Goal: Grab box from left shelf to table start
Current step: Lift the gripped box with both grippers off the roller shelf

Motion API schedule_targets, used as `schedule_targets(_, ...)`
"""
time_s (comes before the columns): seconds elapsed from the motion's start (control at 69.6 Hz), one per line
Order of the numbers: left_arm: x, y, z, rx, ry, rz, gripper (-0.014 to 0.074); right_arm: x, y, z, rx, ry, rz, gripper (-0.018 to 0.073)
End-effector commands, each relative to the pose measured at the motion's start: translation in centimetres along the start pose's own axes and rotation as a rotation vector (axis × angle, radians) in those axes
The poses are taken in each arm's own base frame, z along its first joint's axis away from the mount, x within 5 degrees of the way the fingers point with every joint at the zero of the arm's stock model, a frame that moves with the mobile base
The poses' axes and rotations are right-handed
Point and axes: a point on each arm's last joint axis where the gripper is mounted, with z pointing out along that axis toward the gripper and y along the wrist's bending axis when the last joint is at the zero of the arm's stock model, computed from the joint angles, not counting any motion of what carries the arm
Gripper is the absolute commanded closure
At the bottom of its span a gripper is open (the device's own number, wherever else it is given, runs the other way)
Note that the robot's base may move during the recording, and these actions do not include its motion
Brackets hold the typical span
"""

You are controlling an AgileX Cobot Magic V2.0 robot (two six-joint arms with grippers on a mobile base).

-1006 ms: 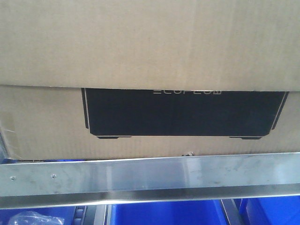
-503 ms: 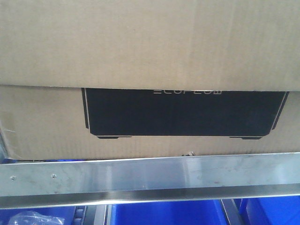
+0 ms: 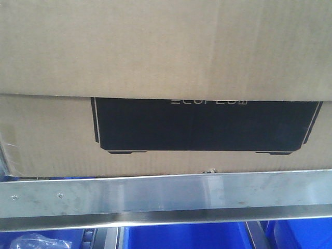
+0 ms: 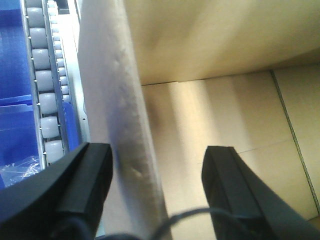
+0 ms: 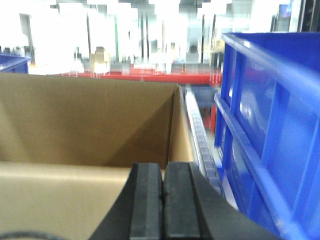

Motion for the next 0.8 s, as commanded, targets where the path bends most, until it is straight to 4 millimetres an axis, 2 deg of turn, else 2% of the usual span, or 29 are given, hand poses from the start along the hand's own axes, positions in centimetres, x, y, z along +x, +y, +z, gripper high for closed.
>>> schedule_targets(0.0,-1.5,-0.8,-2.0,0.022,-0.118,0.003,0.0293,-3.4,0.2,1.8,0.004,0.017,-0.009,0.0500)
schedule_targets(0.086,-1.5,-0.8,-2.0,0.024,-0.119,0.002,0.0293,-5.4,0.3,4.1,0.006,0.089,-0.009,0.0495)
schedule_targets(0.158,-1.5,-0.8,-2.0,0.024,-0.119,0.002,0.0293,-6.5,0.3,5.9,0.008,0.156,-0.009,0.0433)
schedule_targets(0.216,-1.5,-0.8,-2.0,0.024,-0.118,0.002,0.0300,-6.7,0.3,7.6,0.011,0.231,-0.008,0.0342)
schedule_targets(0.33,-1.5,-0.8,-2.0,0.024,-0.116,0.002,0.0352,-7.2,0.2,10.0,0.020,0.339,-0.018,0.0093)
schedule_targets(0.402,-1.5,-0.9,-2.0,0.032,-0.117,-0.006,0.0388,-7.2,0.1,11.6,0.036,0.420,-0.040,-0.0008)
schedule_targets(0.604,-1.5,-0.9,-2.0,0.040,-0.117,-0.014,0.0407,-8.1,-0.6,14.8,0.092,0.562,-0.098,-0.0021)
schedule_targets(0.79,-1.5,-0.9,-2.0,0.040,-0.115,-0.014,0.0407,-8.4,-1.0,18.1,0.111,0.614,-0.117,-0.0021)
